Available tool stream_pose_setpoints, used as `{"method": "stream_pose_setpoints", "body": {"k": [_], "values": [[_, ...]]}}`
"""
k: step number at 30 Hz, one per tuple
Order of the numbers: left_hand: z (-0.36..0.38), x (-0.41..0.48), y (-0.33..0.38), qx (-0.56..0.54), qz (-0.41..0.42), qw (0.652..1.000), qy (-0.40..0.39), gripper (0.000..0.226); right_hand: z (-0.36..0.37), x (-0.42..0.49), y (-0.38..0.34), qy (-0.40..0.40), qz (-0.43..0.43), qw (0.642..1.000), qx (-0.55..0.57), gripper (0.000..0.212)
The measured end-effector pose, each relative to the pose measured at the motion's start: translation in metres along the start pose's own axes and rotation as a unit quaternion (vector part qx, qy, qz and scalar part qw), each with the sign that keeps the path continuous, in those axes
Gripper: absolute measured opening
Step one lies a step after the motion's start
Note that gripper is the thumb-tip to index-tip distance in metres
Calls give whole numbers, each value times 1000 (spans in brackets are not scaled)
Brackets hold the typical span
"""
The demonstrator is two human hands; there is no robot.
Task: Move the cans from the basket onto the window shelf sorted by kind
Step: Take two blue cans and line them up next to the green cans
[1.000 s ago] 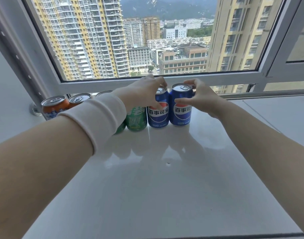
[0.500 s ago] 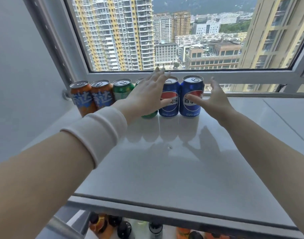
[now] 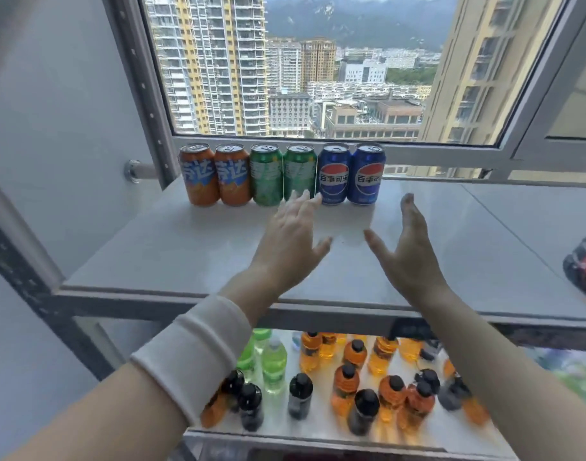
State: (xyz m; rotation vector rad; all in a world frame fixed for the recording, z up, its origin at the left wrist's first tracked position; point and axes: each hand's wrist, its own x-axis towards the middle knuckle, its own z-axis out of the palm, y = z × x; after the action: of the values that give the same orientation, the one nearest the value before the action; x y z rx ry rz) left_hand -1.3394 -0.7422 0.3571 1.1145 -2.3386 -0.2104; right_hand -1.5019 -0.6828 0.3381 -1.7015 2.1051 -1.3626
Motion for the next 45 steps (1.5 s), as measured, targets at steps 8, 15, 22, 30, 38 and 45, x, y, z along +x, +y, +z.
{"method": "stream_pose_setpoints", "body": {"k": [8,15,22,30,38,45], "values": [[-2,-96,14,-10,15,1000,-12,63,0,-105,-31,-1,-11,999,-42,75],[19,-183,43,-57,0,998,-4,58,-6,-196,-26,-32,-23,998,-49,70],[65,-273,78,-70,-24,995,-61,59,-30,-304,27,-68,33,995,-69,68],[93,-338,88,-66,-60,990,-111,57,-34,-382,61,-122,117,982,-81,70],[140,-403,80,-76,-93,972,-201,57,-7,-456,85,-155,218,961,-66,69],[189,-438,73,-86,-168,939,-287,54,1,-478,129,-233,292,924,-82,68]]}}
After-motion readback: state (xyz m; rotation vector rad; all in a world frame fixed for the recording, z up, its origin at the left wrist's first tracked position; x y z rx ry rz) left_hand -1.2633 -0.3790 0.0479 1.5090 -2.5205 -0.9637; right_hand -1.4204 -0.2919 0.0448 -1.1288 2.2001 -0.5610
